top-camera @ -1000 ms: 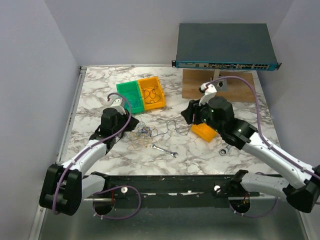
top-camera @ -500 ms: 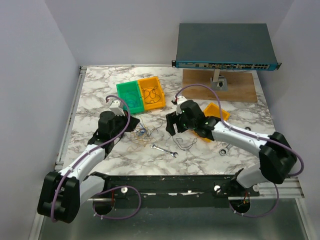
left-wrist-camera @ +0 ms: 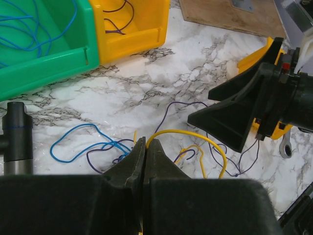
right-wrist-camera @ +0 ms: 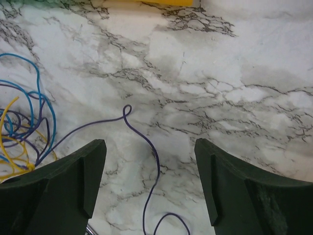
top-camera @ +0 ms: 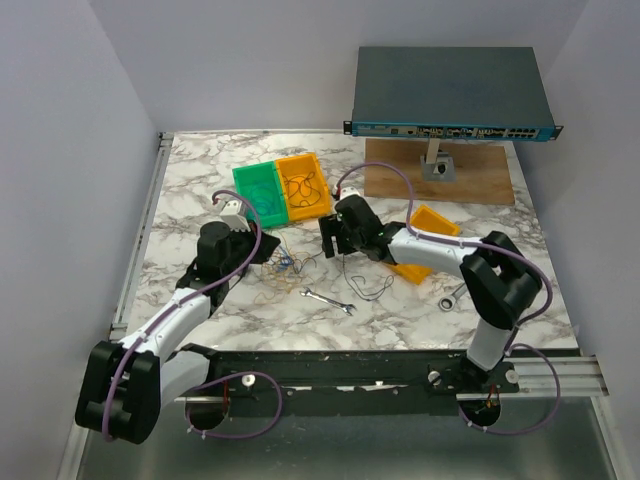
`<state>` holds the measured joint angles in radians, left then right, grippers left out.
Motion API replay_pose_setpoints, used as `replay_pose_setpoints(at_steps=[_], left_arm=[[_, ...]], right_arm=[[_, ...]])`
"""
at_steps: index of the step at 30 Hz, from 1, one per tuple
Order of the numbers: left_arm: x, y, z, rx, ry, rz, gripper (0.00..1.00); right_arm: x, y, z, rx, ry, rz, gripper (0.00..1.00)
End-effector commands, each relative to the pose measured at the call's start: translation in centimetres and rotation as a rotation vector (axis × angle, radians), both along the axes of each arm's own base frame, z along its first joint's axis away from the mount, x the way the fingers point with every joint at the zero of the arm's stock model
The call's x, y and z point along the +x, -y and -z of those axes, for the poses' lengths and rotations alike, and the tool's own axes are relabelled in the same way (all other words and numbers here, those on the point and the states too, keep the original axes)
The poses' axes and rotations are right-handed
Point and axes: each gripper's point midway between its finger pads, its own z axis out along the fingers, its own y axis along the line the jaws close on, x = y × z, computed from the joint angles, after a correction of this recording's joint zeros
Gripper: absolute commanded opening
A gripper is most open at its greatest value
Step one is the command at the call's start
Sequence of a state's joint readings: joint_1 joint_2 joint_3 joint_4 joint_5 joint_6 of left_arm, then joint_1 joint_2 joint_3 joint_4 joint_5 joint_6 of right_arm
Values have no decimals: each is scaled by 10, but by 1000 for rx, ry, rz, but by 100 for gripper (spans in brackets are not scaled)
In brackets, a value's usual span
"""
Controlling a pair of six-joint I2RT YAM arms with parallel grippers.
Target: Untangle the cables
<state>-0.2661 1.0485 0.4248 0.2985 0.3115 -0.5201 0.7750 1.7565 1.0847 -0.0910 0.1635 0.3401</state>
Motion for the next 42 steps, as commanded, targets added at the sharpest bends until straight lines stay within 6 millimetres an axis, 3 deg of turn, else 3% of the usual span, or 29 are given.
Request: replay_pose_setpoints(at_steps=[1, 4, 7, 8, 10, 11, 17, 25, 34, 39, 42], left_arm=[[1, 5, -2, -3, 13, 28, 0], [1, 4, -1, 1, 7, 25, 0], [2, 3, 0, 4, 1, 17, 0], [2, 3, 1, 5, -1, 14, 0], [2, 2, 1, 4, -5, 11, 0], [2, 2, 2, 4, -7, 8, 0], [4, 0, 7, 15, -31, -5, 0], [10, -4, 24, 48, -116, -38, 0], [15, -17, 45, 81, -214, -111, 0], [17, -27, 49, 78, -243, -163, 0], [17, -26, 42, 70, -209, -155, 0]], right_arm=[[19, -24, -2, 31, 43, -12, 79], [19, -32, 5, 27, 36, -32, 74], [19, -29, 12, 2, 32, -11, 54], [20, -27, 13, -2, 33, -2, 46], [24, -20, 6, -15, 64, 34, 9], [28, -14, -1, -27, 91, 63, 1], [40, 20, -73, -75, 267, 164, 1], [33, 94, -176, -149, 430, 360, 1], [10, 176, -255, -85, 563, 534, 1], [1, 192, -280, -59, 600, 566, 1], [-1, 174, -289, 18, 601, 474, 1]])
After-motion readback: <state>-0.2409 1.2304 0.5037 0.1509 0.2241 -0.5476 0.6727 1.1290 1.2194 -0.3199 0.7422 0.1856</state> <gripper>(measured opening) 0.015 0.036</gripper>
